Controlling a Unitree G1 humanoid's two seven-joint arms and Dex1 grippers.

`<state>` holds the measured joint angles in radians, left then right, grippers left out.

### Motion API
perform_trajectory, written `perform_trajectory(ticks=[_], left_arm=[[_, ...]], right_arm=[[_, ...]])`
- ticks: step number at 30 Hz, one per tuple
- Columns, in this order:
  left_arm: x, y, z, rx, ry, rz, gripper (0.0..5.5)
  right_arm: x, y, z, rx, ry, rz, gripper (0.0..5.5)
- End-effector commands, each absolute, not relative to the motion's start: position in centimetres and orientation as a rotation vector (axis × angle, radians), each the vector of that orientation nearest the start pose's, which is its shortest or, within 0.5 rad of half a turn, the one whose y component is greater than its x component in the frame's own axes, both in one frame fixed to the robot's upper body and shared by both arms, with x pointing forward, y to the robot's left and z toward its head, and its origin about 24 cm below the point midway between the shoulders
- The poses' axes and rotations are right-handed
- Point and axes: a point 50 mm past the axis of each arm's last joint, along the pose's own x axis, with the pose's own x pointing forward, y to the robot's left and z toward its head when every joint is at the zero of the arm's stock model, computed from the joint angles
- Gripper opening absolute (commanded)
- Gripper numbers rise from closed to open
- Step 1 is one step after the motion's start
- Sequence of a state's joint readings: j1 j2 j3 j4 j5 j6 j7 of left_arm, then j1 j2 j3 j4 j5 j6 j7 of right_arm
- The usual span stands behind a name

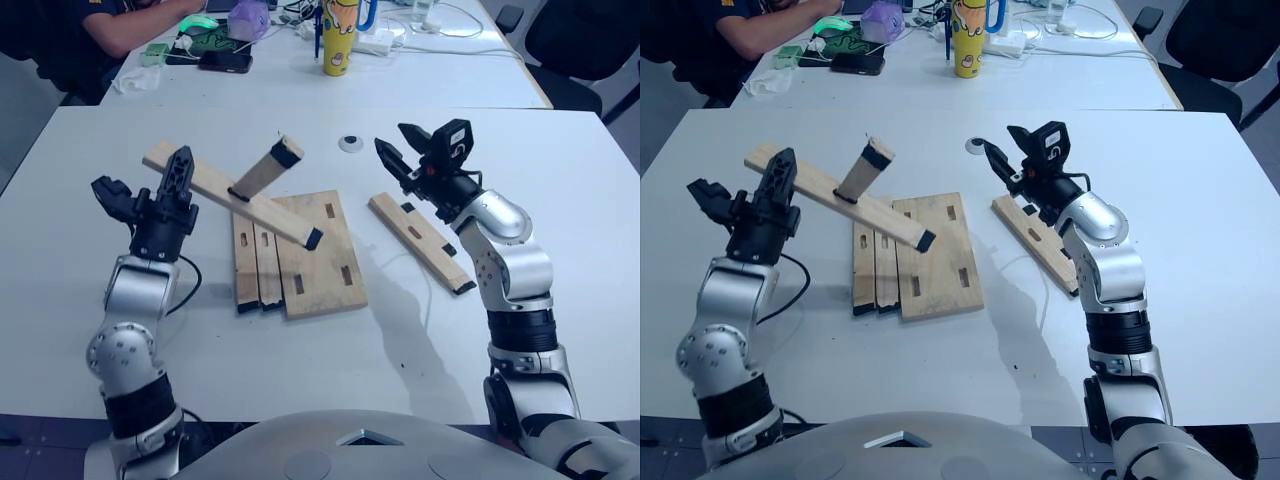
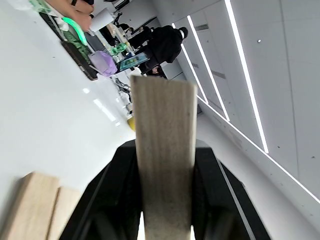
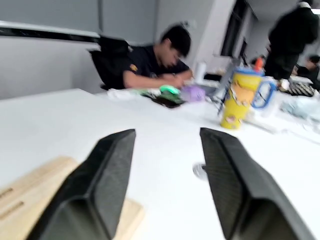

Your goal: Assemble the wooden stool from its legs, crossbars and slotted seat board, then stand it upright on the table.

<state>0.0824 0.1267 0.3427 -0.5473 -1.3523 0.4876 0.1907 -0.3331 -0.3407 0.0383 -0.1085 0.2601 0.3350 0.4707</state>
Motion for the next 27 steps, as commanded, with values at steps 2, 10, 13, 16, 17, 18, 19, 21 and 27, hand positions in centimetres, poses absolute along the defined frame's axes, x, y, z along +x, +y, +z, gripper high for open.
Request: perform_trajectory(ticks=[2,10,13,16,17,18,19,21,27], left_arm=[[20.4,20.0,12.9,-0.929,0.016,-0.059,1.05],[19.0,18.9,11.3,-0.83,0.068,0.077,1.05],[18.6,18.4,11.8,-0.733,0.027,0.073,1.05],[18.0,18.2,12.4,-0.654,-0.024,0.08,1.05],[17.8,18.0,12.7,-0.635,-0.044,0.08,1.05],[17.7,17.9,13.0,-0.625,-0.061,0.079,1.05],[17.6,17.8,13.2,-0.612,-0.076,0.079,1.05],[17.4,17.5,13.3,-0.598,-0.086,0.076,1.05],[17.4,17.1,11.6,-0.564,-0.007,0.1,1.05]], right_arm=[[28.4,-15.6,10.0,-0.264,0.079,0.654,1.33],[28.2,-15.6,9.7,-0.288,0.07,0.618,0.07],[27.9,-15.5,9.4,-0.285,0.077,0.619,0.01],[27.6,-15.6,9.3,-0.284,0.083,0.616,0.0],[27.6,-15.5,9.3,-0.285,0.086,0.621,0.0],[27.5,-15.5,9.2,-0.287,0.089,0.623,0.0],[27.5,-15.4,9.2,-0.288,0.091,0.626,0.0],[27.4,-15.4,9.1,-0.29,0.094,0.628,0.0],[27.4,-15.2,9.1,-0.303,0.092,0.635,0.0]])
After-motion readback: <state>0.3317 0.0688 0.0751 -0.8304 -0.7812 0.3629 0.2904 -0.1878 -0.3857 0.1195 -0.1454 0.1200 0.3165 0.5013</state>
